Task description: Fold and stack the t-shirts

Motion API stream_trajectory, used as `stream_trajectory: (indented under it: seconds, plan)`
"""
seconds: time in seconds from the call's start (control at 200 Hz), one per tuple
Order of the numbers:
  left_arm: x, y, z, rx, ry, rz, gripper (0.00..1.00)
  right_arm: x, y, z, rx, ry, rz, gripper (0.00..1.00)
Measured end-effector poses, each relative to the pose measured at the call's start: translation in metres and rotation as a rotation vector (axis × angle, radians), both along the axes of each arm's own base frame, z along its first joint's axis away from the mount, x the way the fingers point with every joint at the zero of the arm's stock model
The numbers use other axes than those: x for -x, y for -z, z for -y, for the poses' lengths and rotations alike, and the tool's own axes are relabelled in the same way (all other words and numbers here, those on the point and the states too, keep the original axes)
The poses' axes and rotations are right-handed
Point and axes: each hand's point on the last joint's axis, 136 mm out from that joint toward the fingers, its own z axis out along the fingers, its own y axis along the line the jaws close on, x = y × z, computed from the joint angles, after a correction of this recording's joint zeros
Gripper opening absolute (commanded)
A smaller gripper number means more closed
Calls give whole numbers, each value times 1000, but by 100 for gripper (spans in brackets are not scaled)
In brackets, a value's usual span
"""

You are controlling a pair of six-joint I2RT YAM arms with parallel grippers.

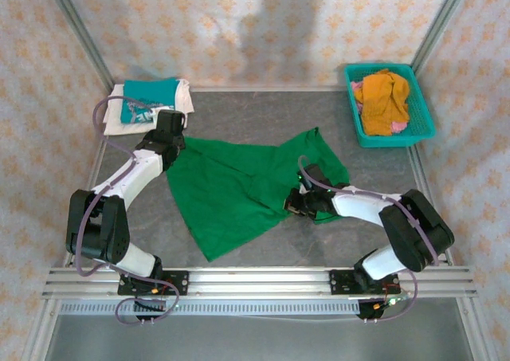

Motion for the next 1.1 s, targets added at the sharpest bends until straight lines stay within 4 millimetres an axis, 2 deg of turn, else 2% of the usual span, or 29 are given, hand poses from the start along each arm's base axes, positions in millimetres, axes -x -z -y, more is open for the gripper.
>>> stream_trajectory:
  seconds: [0.1, 0.18, 0.32, 0.53, 0.611, 0.716, 0.896, 0.986, 1.101]
  plan:
    - [0, 1, 0, 4, 0, 0, 0, -2, -4, -1, 1, -1, 5, 14]
    - [1, 2, 0, 4, -1, -4, 0, -5, -15, -1, 0, -2, 28, 0]
    - [2, 5, 0, 5, -3, -8, 0, -13, -42, -4, -31, 5, 91, 0]
    - [2, 5, 0, 16, -10, 5, 0, -19, -50, -7, -47, 15, 105, 0]
    - [7, 5, 1, 21, -5, 12, 0, -26, -62, -8, -67, 31, 125, 0]
    - [12, -8, 1, 28, -1, 50, 0, -43, -100, -4, -126, 71, 218, 0]
    - [15, -47, 1, 47, 7, 164, 0, -80, -197, 17, -229, 153, 461, 0]
    - [20, -66, 2, 52, 16, 216, 0, -88, -243, 25, -256, 167, 576, 0]
    - [29, -99, 5, 64, 51, 302, 0, -91, -289, 38, -255, 180, 699, 0]
